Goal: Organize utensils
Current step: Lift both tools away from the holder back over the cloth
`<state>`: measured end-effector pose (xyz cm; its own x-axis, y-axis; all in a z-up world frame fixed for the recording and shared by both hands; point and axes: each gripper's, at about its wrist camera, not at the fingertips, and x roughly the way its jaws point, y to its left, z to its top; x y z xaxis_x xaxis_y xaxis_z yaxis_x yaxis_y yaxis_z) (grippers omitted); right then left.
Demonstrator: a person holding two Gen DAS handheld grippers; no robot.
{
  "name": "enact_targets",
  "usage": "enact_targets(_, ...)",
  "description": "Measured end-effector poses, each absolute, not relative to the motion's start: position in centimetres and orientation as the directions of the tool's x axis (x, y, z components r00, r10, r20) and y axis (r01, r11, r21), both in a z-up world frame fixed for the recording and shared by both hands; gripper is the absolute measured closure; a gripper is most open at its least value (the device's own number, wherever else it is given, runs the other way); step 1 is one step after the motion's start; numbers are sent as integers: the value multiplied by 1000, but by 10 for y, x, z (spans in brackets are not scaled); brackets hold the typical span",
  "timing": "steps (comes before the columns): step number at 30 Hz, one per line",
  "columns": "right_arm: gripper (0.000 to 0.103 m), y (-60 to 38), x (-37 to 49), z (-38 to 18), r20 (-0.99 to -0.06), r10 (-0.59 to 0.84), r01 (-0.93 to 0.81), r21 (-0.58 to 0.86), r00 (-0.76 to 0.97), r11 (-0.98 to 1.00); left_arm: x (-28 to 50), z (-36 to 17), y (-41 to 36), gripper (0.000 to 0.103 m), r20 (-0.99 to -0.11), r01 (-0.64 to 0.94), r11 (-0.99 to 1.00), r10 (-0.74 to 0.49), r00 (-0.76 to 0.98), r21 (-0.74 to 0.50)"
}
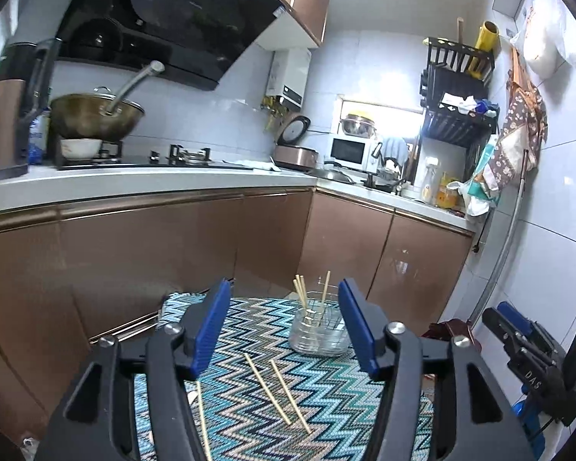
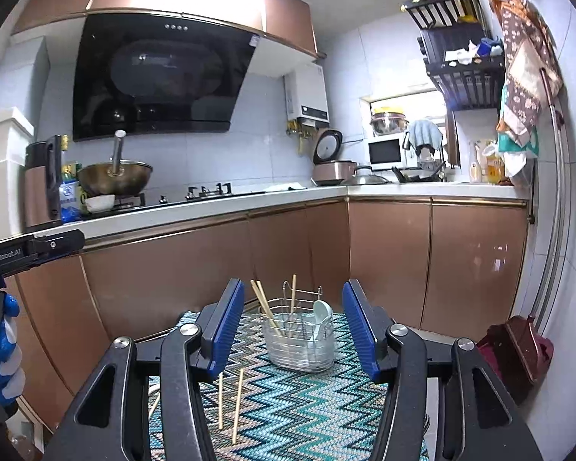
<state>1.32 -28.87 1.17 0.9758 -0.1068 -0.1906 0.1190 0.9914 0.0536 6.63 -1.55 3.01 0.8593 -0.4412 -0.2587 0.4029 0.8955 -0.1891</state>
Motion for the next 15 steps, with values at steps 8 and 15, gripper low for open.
enact_targets(8,15,-269,-16,17,-152,-111,118,35,982,992,33,26,17,34,-238,347,918,-387,891,-192)
enact_targets(15,0,-258,-35,27,-102,-127,129,18,987,991,12,29,49,32,-204,277,935,-322,925,-220)
